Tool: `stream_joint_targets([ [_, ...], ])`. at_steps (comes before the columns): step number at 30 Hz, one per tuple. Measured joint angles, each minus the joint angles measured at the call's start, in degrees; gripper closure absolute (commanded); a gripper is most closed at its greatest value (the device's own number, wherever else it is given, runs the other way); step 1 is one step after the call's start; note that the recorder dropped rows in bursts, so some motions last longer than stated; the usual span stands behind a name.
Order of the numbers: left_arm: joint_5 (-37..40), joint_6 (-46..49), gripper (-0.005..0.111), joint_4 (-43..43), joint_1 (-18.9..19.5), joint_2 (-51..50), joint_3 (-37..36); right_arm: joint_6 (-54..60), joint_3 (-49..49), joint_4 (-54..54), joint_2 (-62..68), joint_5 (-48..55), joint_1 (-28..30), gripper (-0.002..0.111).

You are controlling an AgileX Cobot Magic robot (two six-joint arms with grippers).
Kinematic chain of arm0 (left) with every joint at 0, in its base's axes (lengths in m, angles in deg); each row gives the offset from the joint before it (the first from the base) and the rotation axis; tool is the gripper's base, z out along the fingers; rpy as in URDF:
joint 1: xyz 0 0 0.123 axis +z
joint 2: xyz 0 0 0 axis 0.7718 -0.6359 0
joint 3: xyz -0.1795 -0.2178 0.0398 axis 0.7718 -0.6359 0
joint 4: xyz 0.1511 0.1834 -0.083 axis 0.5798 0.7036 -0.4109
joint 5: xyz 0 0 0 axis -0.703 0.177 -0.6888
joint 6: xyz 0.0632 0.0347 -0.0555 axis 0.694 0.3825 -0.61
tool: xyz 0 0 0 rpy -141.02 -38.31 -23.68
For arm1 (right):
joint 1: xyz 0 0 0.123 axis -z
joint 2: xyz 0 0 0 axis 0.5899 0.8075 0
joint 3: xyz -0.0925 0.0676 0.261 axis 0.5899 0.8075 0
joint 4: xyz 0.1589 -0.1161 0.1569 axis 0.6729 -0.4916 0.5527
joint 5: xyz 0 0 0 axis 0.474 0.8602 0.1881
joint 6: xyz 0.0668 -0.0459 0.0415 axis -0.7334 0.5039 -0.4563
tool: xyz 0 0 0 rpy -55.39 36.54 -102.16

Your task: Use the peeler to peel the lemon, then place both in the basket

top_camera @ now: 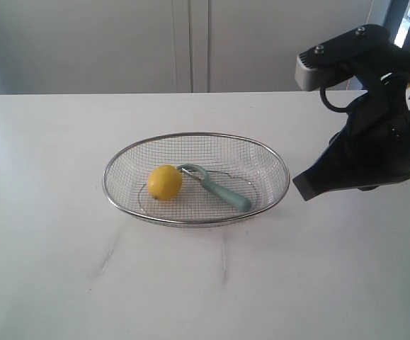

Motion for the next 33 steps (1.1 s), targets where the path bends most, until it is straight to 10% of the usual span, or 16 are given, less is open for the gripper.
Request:
stream_joint_targets([
  [33,0.0,0.0,0.107,0.0,-0.1,0.0,0.0,0.0,0.0,0.1,-13.6,-0.2,0.4,0.108],
])
